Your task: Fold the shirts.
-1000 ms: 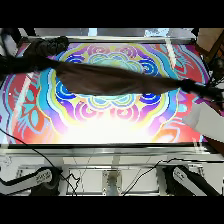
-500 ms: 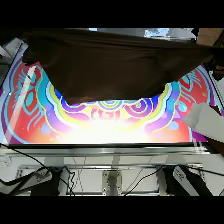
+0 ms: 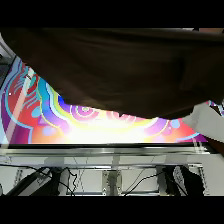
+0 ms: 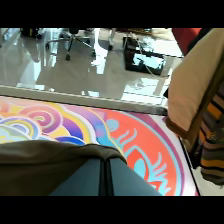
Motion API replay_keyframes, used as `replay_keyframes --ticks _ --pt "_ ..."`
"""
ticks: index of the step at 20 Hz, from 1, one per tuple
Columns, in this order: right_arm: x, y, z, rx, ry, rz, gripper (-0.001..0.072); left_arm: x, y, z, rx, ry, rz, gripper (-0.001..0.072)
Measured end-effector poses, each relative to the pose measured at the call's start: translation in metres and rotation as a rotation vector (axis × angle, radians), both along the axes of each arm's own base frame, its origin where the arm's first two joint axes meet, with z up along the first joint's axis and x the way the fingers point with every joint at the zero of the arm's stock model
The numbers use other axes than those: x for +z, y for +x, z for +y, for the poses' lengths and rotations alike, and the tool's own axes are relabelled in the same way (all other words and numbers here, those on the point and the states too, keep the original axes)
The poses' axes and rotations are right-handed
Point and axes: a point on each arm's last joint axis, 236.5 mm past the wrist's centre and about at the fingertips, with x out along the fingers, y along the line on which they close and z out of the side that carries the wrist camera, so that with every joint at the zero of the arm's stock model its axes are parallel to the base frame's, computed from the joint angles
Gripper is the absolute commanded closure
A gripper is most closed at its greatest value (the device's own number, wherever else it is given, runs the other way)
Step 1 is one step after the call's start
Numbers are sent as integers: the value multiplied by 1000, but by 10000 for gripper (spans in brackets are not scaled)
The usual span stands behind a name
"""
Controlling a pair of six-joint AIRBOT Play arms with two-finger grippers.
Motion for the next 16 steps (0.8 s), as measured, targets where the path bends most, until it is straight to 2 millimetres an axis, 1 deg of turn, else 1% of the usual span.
replay_keyframes --ticks 1,2,4,5,6,7,8,10,11,12,13,15,16 --pt "0 -10 1 -17 -2 7 696 3 -8 -3 9 4 -6 700" --pt "-2 -16 2 -30 3 19 696 3 -12 -3 24 12 -4 700" --pt "-12 -18 -3 -53 33 59 696 -5 -7 8 85 18 31 700" --pt "-19 -14 -6 -59 55 85 695 -12 -1 15 110 11 61 700" --pt "-29 -6 -12 -64 83 119 695 -24 7 22 126 3 103 699" --pt "-41 4 -17 -65 115 161 694 -37 17 28 135 -6 150 699" --pt "-57 17 -22 -59 156 212 694 -54 29 35 142 -21 211 698" --pt "-95 46 -29 -30 244 325 693 -95 54 50 146 -53 347 698" --pt "-119 63 -33 -11 300 393 693 -117 65 55 140 -66 415 697" --pt "-148 79 -36 8 359 468 693 -141 77 59 132 -75 488 697" --pt "-176 95 -37 28 414 535 693 -170 90 64 129 -77 564 696" --pt "-236 129 -35 58 505 659 691 -225 114 67 106 -63 690 696" --pt "-264 145 -33 68 534 705 691 -251 130 69 100 -56 732 695"
